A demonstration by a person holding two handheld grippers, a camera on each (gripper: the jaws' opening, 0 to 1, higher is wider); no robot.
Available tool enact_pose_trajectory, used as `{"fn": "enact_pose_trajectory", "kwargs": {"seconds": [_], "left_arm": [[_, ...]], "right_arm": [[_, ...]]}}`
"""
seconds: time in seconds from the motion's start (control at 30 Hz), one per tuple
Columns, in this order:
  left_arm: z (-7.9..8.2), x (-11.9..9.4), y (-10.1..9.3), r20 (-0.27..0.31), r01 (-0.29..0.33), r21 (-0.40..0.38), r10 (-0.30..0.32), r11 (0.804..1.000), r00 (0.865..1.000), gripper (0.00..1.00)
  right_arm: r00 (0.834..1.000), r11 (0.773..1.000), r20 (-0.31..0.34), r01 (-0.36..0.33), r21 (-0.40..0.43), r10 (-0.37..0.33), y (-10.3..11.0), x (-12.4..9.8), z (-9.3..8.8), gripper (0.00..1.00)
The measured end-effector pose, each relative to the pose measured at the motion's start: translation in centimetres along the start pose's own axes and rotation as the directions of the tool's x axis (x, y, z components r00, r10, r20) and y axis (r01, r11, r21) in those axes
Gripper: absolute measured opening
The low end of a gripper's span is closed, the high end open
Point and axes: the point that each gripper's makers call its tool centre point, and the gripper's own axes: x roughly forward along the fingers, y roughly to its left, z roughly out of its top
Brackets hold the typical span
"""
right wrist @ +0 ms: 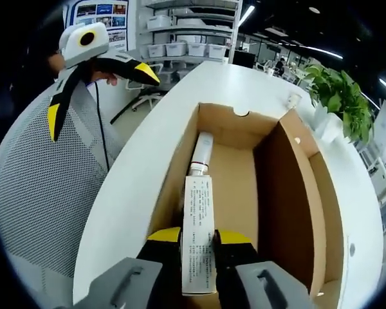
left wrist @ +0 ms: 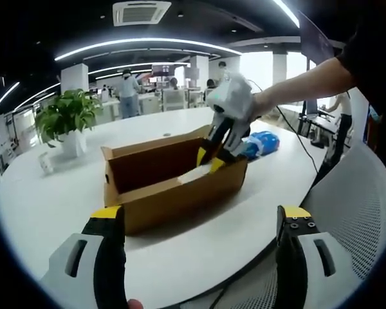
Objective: Operate the shoe box by opening the lid, removing the specified soft item, and placing it in the target area until the item is outside and the box remains undamaged.
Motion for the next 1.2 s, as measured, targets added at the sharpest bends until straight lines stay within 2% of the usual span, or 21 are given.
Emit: {"fn": "enact_pose_trajectory", "kwargs": {"seconds": [0.37, 0.87, 1.2], "left_arm": [[0.1, 0.0, 0.0, 0.002, -0.001, 0.001, 0.001, 1.0, 1.0, 0.97], [0.0, 0.0, 0.0, 0.0, -0.006, -0.004, 0.006, 1.0, 1.0, 0.97], [-0.1, 0.0, 0.1, -0.005, -0.006, -0.005, 0.005, 1.0, 1.0, 0.97]], "right_arm": [[1.0, 0.999, 0.002, 0.029, -0.036, -0.029, -0.4, -1.7, 0.2, 0.15], [0.995, 0.996, 0.072, 0.073, -0.051, -0.07, -1.8, -6.2, 2.0, 0.15], [0.993, 0.992, 0.07, 0.103, -0.079, -0.097, -2.8, -9.0, 1.9, 0.15]]}}
